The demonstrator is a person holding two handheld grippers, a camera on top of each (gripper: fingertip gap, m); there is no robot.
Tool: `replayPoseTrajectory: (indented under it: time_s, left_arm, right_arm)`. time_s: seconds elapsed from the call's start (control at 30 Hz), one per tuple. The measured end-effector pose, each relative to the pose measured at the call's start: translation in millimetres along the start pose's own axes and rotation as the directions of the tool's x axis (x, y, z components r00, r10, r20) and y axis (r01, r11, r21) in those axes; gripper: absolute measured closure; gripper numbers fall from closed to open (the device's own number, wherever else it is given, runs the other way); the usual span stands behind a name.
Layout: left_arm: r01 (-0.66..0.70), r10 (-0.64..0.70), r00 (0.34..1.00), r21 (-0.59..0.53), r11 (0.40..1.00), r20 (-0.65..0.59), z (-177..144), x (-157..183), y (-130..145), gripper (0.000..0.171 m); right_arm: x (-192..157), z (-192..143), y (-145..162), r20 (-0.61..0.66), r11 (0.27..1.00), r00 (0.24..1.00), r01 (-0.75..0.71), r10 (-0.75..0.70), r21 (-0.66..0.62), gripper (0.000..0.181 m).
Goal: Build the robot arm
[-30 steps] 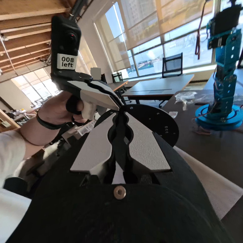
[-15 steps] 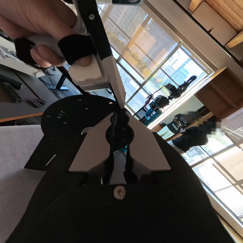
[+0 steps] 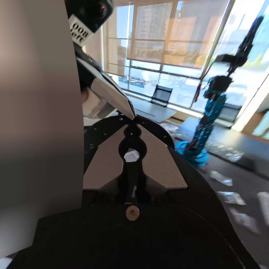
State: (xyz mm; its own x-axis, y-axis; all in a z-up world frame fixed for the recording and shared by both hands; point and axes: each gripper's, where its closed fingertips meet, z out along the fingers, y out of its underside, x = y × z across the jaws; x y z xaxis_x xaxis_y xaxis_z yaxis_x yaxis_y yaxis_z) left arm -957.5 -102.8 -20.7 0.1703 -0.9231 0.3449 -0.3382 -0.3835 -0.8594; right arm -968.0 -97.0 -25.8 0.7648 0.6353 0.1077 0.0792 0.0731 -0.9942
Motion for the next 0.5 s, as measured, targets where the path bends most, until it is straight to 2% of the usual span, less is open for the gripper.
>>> replayPoseTrajectory:
  time_s: [0.07, 0.13, 0.23, 0.33, 0.5]
  left_arm:
    - [0.000, 0.000, 1.000, 0.002, 1.000, 0.003, -0.4, -0.4, 0.0, 0.165]
    - [0.006, -0.006, 1.000, 0.000, 1.000, -0.002, -0.7, 0.2, 0.2, 0.165]
    - [0.000, 0.000, 1.000, 0.001, 1.000, 0.007, -0.9, -0.2, -0.1, 0.165]
    - [0.000, 0.000, 1.000, 0.005, 1.000, 0.016, -2.1, -2.5, -1.2, 0.165]
    - [0.007, -0.007, 1.000, 0.009, 1.000, 0.017, -2.8, -4.5, -2.1, 0.166]
  right_arm:
    - [-1.3, 0.5, 0.6, 0.052, 0.990, 0.988, -0.144, 0.144, -0.009, 0.178]
    - [-2.0, -0.3, -0.2, 0.064, 0.989, 0.987, -0.148, 0.147, 0.000, 0.178]
    - [-1.3, -3.7, -2.8, -0.005, 0.997, 0.998, 0.070, -0.070, 0.041, 0.175]
    - [-2.4, -6.0, -6.7, -0.069, 0.966, 0.965, 0.256, -0.253, 0.041, 0.175]
    - [-1.0, -3.3, -7.4, -0.111, 0.924, 0.918, 0.383, -0.381, -0.002, 0.178]
